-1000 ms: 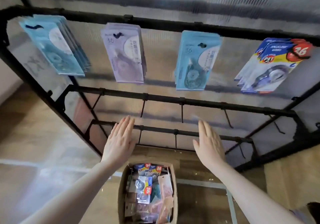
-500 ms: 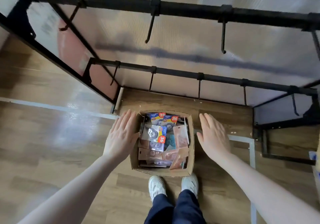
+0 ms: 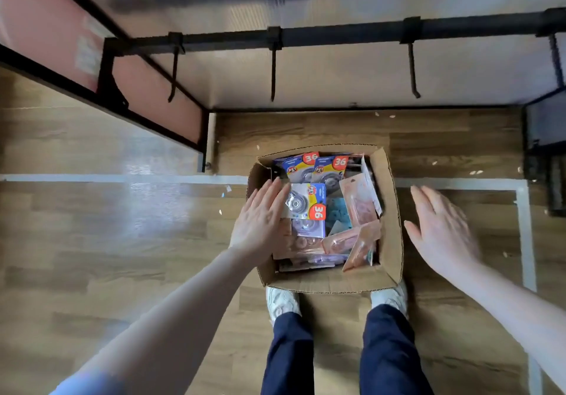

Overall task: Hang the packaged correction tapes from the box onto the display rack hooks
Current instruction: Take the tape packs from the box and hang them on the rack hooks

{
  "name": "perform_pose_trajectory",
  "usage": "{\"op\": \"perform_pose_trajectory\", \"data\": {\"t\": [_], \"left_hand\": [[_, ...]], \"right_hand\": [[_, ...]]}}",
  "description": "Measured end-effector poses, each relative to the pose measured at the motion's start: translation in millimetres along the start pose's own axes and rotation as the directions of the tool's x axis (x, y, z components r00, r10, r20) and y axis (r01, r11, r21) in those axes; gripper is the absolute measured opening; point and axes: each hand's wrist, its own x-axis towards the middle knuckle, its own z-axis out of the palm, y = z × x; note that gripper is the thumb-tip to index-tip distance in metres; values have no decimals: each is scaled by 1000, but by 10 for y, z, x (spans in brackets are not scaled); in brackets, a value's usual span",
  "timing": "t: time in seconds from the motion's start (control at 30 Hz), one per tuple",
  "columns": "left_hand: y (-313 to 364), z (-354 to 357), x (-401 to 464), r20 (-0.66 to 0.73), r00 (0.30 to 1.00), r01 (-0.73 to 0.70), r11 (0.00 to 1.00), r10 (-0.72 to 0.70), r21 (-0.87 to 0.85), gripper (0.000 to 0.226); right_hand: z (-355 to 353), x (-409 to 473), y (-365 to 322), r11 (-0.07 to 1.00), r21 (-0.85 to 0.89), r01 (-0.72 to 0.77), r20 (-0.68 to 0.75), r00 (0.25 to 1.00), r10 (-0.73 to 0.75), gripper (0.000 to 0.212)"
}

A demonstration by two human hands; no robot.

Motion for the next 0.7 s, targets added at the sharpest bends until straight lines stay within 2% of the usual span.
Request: {"op": "perform_pose_trajectory", "data": {"t": [0.13,0.23,0.43,0.5,0.57,0.7], "left_hand": [[-84,394,439,157,981,-139,982,118,130,75],[-31,708,772,201,960,-233,954,194,190,74],[158,1246,1200,338,864,-490,783,375,384,69],[157,1349,1255,402,842,-522,734,360,435,64],[156,1383,1266,425,839,-519,732,338,442,63],[182,1350,1217,358,842,-534,715,402,452,60]], "right_hand": [[470,67,-49,999,19,-27,10,1000,27,60],[787,111,-47,1000,21,-21,11,1000,21,59],[1243,145,71,995,-14,99,-76,992,-100,54],[1331,176,106,993,-25,113,-91,989,-115,52],[1386,203,111,994,-25,110,-94,989,-112,51],[1409,195,74,996,-22,90,-67,994,-91,51]]}}
